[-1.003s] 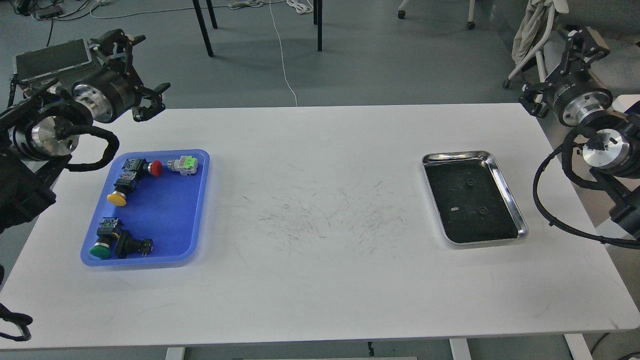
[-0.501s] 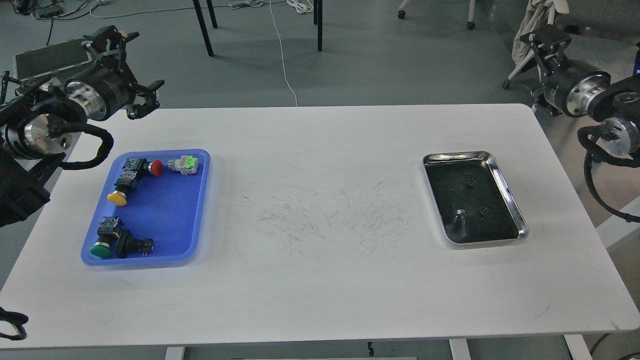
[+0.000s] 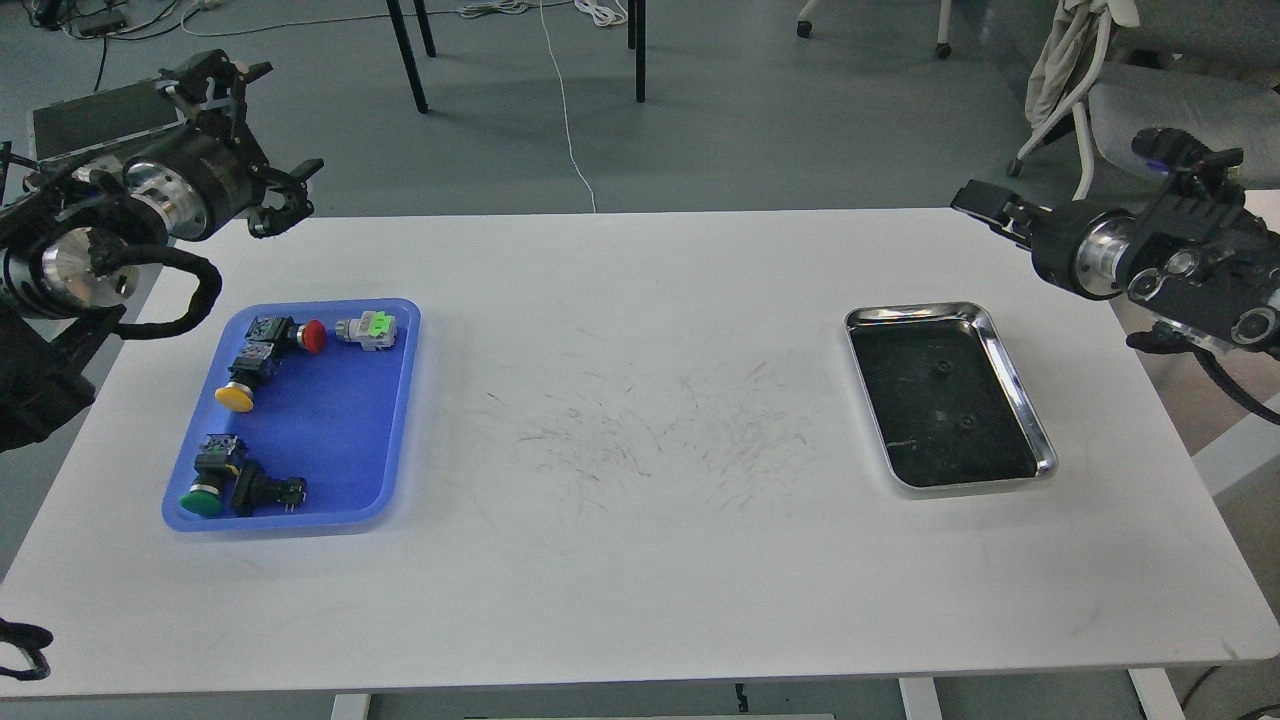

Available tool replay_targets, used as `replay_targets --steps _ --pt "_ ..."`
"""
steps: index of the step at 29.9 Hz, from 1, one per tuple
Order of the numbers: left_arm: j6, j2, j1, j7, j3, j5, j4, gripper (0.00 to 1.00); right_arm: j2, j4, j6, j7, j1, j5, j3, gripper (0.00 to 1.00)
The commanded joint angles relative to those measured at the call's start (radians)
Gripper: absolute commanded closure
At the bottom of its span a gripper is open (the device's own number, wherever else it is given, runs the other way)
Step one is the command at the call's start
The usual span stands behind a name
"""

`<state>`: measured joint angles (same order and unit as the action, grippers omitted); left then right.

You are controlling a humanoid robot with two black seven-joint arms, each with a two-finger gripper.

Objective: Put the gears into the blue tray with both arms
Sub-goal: 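Reach the right gripper down into the metal tray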

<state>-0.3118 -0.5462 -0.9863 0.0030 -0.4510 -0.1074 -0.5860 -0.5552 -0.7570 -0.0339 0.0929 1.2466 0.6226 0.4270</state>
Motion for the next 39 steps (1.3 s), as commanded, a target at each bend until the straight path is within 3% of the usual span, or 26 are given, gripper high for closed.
replay_targets --steps 1,15,23,33,37,39 --pt "-0.001 -0.001 0.000 0.000 -0.001 0.000 0.000 0.01 0.037 0.013 -0.001 0.002 -0.015 0.069 0.048 0.03" --pt "-0.004 -0.020 0.001 0.000 -0.001 -0.002 -0.002 0.01 0.075 0.010 0.003 0.011 -0.033 0.342 0.116 0.03" --pt "-0.007 -0.020 0.003 0.000 0.000 -0.002 -0.002 0.01 0.095 0.059 0.003 0.011 -0.099 0.355 0.118 0.04" --pt "-0.010 -0.021 0.006 0.000 0.000 -0.002 -0.002 0.01 0.149 0.084 0.009 0.013 -0.125 0.355 0.118 0.11" --pt "-0.009 -0.021 0.006 0.000 0.000 -0.002 -0.002 0.01 0.156 0.081 0.009 0.013 -0.127 0.353 0.118 0.17" --pt "-0.009 -0.021 0.006 0.000 0.000 -0.002 -0.002 0.01 0.156 0.082 0.006 0.013 -0.134 0.355 0.118 0.24"
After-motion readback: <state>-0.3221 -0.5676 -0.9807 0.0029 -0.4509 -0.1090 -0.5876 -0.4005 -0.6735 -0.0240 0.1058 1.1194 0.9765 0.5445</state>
